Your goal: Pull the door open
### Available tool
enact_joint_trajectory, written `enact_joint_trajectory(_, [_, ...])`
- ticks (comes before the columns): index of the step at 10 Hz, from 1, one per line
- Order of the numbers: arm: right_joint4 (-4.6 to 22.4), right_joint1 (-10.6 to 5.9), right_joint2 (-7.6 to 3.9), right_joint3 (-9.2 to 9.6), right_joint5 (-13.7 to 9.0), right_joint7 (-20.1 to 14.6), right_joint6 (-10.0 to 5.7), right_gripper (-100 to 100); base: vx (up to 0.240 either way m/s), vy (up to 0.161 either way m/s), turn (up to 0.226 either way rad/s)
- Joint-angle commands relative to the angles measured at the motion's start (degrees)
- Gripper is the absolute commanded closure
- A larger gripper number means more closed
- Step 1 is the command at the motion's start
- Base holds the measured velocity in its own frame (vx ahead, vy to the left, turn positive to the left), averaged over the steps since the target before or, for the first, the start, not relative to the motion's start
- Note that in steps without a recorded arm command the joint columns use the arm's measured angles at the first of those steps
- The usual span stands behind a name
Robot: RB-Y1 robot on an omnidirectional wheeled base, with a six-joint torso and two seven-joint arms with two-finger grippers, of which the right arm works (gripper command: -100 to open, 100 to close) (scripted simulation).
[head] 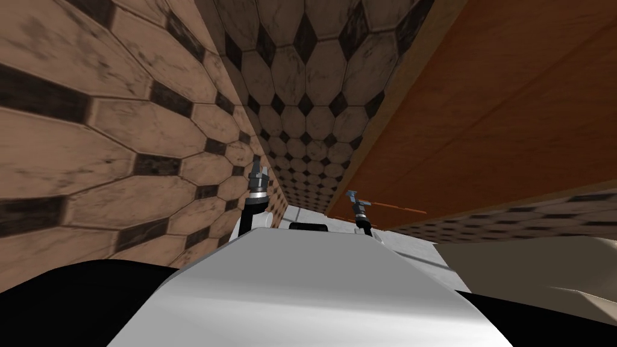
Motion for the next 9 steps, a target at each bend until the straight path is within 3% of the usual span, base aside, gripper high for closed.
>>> enact_joint_trajectory(1, [0.0, 0.69, -0.69, 0.63, 0.6, -1.2, -0.98, 100, -0.125, -0.022, 0.121])
enact_joint_trajectory(9, [-0.1, 4.08, -4.13, 3.76, 3.8, -7.0, -5.82, 100, -0.205, -0.053, 0.122])
